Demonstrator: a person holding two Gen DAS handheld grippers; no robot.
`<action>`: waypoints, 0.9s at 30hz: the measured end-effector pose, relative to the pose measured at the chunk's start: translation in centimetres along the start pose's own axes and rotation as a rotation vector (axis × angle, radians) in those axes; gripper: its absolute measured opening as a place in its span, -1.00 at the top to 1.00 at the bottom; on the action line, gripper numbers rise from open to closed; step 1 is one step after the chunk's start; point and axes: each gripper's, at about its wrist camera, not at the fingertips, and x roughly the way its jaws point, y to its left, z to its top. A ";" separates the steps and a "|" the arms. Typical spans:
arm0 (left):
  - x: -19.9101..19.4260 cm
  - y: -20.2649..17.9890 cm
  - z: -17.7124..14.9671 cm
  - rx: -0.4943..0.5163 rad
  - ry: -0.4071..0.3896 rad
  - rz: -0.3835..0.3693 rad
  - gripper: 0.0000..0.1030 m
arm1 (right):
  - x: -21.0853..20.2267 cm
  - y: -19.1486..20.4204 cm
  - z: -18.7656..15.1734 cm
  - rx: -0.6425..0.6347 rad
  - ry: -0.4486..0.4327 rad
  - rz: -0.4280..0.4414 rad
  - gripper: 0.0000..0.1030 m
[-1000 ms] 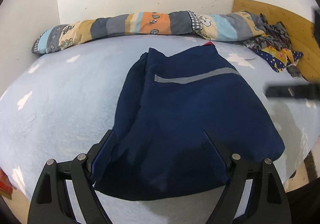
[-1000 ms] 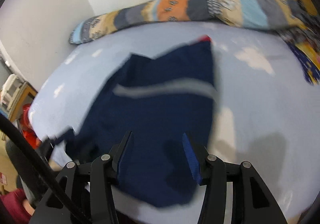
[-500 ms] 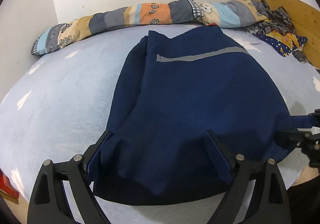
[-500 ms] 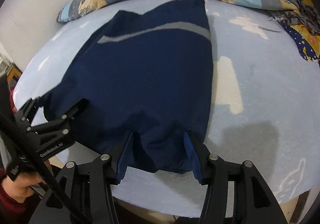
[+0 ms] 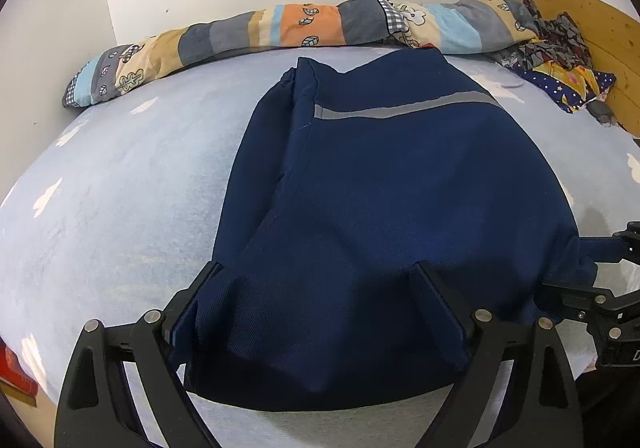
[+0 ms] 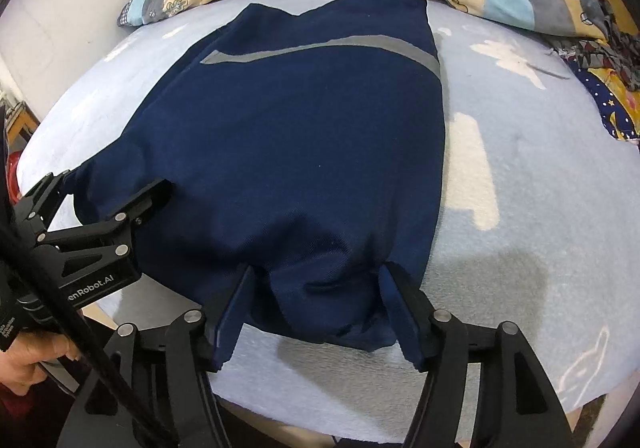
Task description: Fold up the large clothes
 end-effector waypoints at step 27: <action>-0.1 0.1 0.2 -0.005 -0.002 -0.003 -0.80 | -1.1 -1.0 0.9 0.070 -0.041 0.023 -0.05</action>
